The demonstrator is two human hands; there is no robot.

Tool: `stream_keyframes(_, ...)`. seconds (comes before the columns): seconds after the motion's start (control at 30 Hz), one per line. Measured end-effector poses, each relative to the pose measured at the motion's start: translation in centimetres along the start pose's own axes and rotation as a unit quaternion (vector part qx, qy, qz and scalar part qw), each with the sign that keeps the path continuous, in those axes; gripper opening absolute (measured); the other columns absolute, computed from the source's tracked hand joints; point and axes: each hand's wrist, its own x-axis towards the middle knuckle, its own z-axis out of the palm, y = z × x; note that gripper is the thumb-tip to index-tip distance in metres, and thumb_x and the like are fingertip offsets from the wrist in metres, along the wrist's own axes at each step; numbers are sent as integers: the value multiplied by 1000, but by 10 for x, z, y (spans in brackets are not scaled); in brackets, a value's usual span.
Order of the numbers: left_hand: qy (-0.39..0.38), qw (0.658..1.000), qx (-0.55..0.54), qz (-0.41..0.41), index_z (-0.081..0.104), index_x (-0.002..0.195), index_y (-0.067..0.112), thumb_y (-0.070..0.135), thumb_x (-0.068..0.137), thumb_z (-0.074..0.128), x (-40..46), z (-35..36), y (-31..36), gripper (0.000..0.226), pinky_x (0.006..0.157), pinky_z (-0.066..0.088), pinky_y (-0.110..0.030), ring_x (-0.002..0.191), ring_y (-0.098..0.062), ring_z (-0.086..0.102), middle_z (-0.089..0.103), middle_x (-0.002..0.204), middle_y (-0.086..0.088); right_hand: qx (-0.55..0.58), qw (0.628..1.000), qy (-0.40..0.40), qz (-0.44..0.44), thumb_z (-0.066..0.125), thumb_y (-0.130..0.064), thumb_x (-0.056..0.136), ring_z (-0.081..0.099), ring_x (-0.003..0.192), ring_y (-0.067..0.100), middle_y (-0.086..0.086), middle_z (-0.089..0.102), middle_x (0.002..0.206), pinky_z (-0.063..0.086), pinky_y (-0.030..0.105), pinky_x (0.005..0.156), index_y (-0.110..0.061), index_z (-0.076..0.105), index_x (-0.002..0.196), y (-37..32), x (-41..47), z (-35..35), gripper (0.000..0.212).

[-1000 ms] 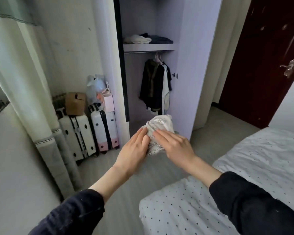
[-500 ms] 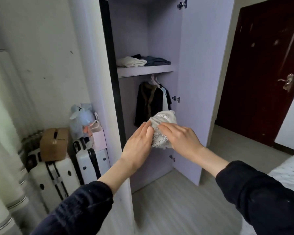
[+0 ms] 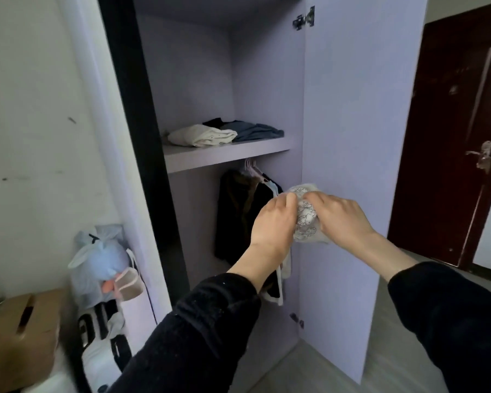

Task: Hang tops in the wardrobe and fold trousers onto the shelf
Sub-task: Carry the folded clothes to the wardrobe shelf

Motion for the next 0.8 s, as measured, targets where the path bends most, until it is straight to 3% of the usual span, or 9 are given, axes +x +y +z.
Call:
stream_keyframes(0.27, 5, 993, 67, -93, 36, 122, 6, -2, 85, 47, 131, 77, -80, 40, 85, 39, -35, 113, -30, 49, 54, 119, -12, 55, 997, 13, -43, 80, 9, 41, 51, 33, 28, 10, 62, 62, 28, 20, 33, -1, 63, 81, 50, 123, 123, 45)
stream_keyframes(0.33, 32, 989, 79, -118, 38, 122, 7, -3, 84, 50, 176, 93, -106, 41, 83, 38, -33, 112, -28, 48, 54, 119, -11, 70, 995, 25, -59, 80, 7, 48, 54, 36, 29, 11, 64, 66, 27, 21, 37, 0, 64, 86, 70, 170, 157, 42)
stream_keyframes(0.43, 69, 983, 98, -136, 43, 123, 8, -1, 83, 52, 233, 90, -144, 43, 74, 31, -29, 111, -28, 48, 55, 120, -10, 99, 991, 45, -75, 64, 8, 67, 62, 55, 34, 16, 67, 83, 34, 28, 45, 0, 62, 103, 89, 242, 190, 37)
stream_keyframes(0.5, 96, 977, 130, -137, 45, 125, 7, -2, 82, 52, 258, 77, -169, 45, 71, 28, -30, 111, -32, 49, 55, 122, -11, 85, 988, 79, -102, 65, 10, 63, 60, 51, 30, 13, 67, 79, 27, 23, 44, -2, 63, 101, 90, 286, 202, 39)
stream_keyframes(0.6, 139, 966, 181, -123, 51, 121, 4, -8, 76, 53, 283, 51, -217, 46, 73, 41, -43, 106, -38, 54, 58, 119, -15, 79, 977, 141, -139, 75, 10, 49, 54, 38, 25, 8, 64, 66, 11, 16, 44, -3, 65, 91, 70, 355, 221, 45)
stream_keyframes(0.73, 136, 940, 266, -163, 52, 120, 9, -2, 78, 58, 298, 33, -289, 44, 73, 43, -44, 103, -37, 56, 60, 119, -12, 135, 955, 201, -172, 76, 12, 47, 52, 37, 27, 10, 61, 63, 2, 15, 45, -1, 62, 87, 19, 429, 246, 44)
stream_keyframes(0.8, 116, 930, 288, -196, 49, 126, 11, 2, 81, 58, 301, 33, -324, 47, 79, 42, -43, 107, -36, 54, 58, 122, -13, 120, 958, 178, -188, 70, 12, 60, 60, 50, 31, 13, 63, 75, 10, 21, 40, 0, 58, 98, -6, 456, 253, 42)
